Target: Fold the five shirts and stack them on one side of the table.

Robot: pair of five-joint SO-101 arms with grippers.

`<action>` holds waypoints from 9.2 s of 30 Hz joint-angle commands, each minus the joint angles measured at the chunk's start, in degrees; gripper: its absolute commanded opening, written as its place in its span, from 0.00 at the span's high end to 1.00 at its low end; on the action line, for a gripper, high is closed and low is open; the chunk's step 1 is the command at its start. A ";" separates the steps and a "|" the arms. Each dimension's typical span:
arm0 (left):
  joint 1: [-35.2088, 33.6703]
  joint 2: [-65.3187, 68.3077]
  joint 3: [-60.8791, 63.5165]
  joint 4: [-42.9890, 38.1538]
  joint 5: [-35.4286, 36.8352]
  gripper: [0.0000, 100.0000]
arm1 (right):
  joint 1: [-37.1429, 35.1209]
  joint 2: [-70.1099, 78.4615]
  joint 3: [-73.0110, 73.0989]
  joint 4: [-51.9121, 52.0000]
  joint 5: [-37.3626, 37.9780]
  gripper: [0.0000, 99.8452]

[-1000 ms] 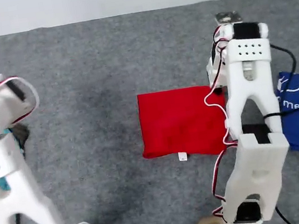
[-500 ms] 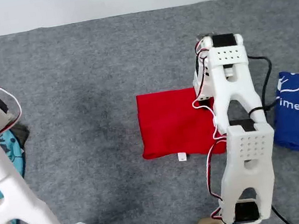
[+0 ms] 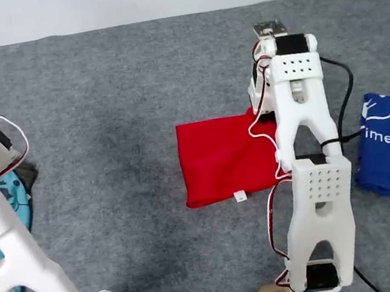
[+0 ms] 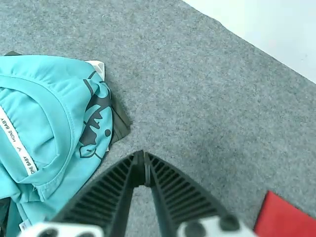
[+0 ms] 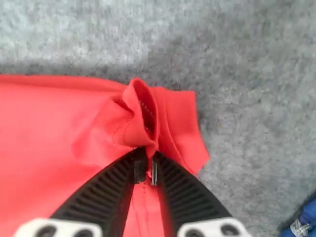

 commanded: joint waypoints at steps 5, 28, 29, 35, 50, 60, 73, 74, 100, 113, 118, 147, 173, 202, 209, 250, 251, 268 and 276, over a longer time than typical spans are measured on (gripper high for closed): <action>-0.09 -1.85 -0.40 0.26 -0.70 1.00 | 4.97 5.76 -11.52 -0.13 3.43 0.99; -0.09 -1.85 -0.48 0.26 -0.70 1.00 | -4.79 -3.65 -12.40 4.09 3.25 0.92; -0.09 -1.85 -0.57 0.26 -0.70 1.00 | -4.97 -3.82 -10.90 4.09 3.25 0.97; -0.09 -1.85 -0.57 0.26 -0.70 1.00 | -6.73 -12.88 4.84 4.09 3.25 0.99; -0.09 -6.77 -0.40 -0.09 -0.88 1.00 | -26.51 -23.08 31.82 -2.33 2.90 0.99; -0.09 -9.49 -0.31 0.18 -0.97 1.00 | -30.90 -7.87 34.20 -7.25 2.99 0.99; -0.09 -9.85 -0.31 0.18 -0.97 1.00 | -24.57 -24.75 33.23 -5.05 9.32 0.98; -0.09 -9.85 -0.31 0.18 -0.97 1.00 | -22.73 -26.33 33.23 -5.58 10.02 0.97; 0.00 -9.93 -0.31 0.18 -0.88 1.00 | -5.85 -16.75 16.44 -14.64 15.30 0.99; 0.00 -9.85 -0.31 0.00 -0.88 1.00 | -3.30 -12.26 8.70 -2.59 9.49 0.96; 0.00 -9.49 -0.22 -0.09 -0.79 1.00 | -4.44 -12.18 8.70 3.38 -0.53 0.71; 0.00 -9.85 3.47 -2.20 -0.79 1.00 | -4.00 2.42 7.47 -1.27 -4.40 0.98; 0.00 -9.76 3.47 -3.43 -0.97 1.00 | -1.54 -0.75 7.47 -32.66 41.49 0.98; 0.09 -9.41 3.56 -3.43 -0.97 1.00 | -2.15 -1.36 -23.38 2.86 -7.38 0.72; 0.09 -9.49 3.56 -3.43 -0.97 1.00 | -3.56 -1.45 -15.56 3.74 -25.41 0.72; 0.09 -9.49 5.67 -3.43 -0.97 1.00 | -8.48 17.19 -9.58 -15.60 -42.29 0.90; 0.09 -9.49 5.67 -3.43 -0.97 1.00 | -8.40 17.19 -9.58 -15.16 -42.20 0.92; 0.00 -9.93 5.49 -3.34 -0.97 1.00 | 2.59 13.32 -33.76 4.09 -18.11 0.99; 0.00 -9.93 5.49 -3.43 -0.97 1.00 | 8.75 -2.07 -17.14 4.09 -7.38 0.99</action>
